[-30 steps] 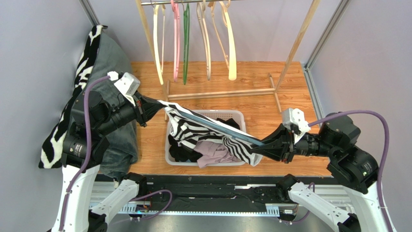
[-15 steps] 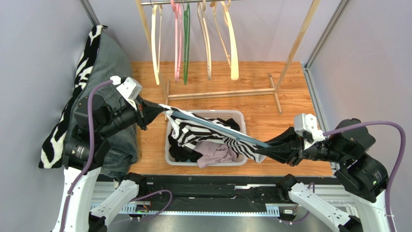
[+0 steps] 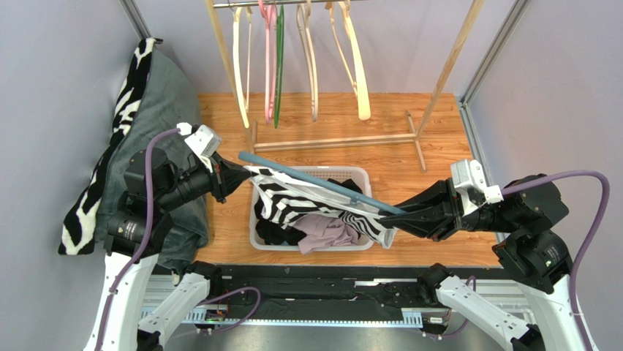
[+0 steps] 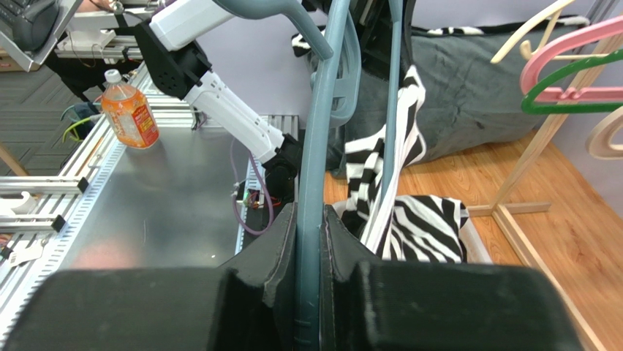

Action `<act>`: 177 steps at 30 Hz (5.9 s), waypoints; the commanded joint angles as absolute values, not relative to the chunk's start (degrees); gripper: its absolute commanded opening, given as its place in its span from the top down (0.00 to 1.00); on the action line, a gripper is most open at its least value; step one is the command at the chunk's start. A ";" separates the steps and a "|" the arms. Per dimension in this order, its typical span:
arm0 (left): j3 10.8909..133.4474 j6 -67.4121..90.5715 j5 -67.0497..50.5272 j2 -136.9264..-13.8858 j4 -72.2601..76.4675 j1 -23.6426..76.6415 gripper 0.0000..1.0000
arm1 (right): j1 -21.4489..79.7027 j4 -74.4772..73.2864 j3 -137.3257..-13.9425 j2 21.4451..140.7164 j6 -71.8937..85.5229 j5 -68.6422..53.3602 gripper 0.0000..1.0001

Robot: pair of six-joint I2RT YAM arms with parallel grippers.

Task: Remove the tank top from the hanger

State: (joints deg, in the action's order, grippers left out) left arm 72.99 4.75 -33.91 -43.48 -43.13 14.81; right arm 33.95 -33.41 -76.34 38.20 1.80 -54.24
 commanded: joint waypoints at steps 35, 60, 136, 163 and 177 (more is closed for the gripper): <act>113.56 -23.11 -47.64 -45.89 -62.06 14.06 0.01 | 34.01 -43.59 -97.04 63.72 -0.71 -61.87 1.00; 105.47 -44.98 -65.92 -52.21 -82.95 14.06 0.04 | 42.98 -56.69 -97.47 68.99 -1.76 -60.38 1.00; 88.42 -15.03 -46.14 -48.25 -58.27 17.67 1.00 | 49.66 -34.81 -61.89 36.32 3.94 -8.09 0.00; 93.60 -17.84 -39.03 -45.88 -62.93 16.96 1.00 | 49.13 -30.23 -80.32 48.43 -3.60 11.33 1.00; 109.93 -14.86 -34.13 -47.28 -62.16 15.91 1.00 | 48.34 -31.82 -73.48 47.37 -1.15 8.10 1.00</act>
State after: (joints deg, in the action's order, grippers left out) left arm 103.57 -17.72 -40.42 -46.30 -68.01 16.53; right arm 48.56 -32.88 -76.69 47.79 -3.25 14.68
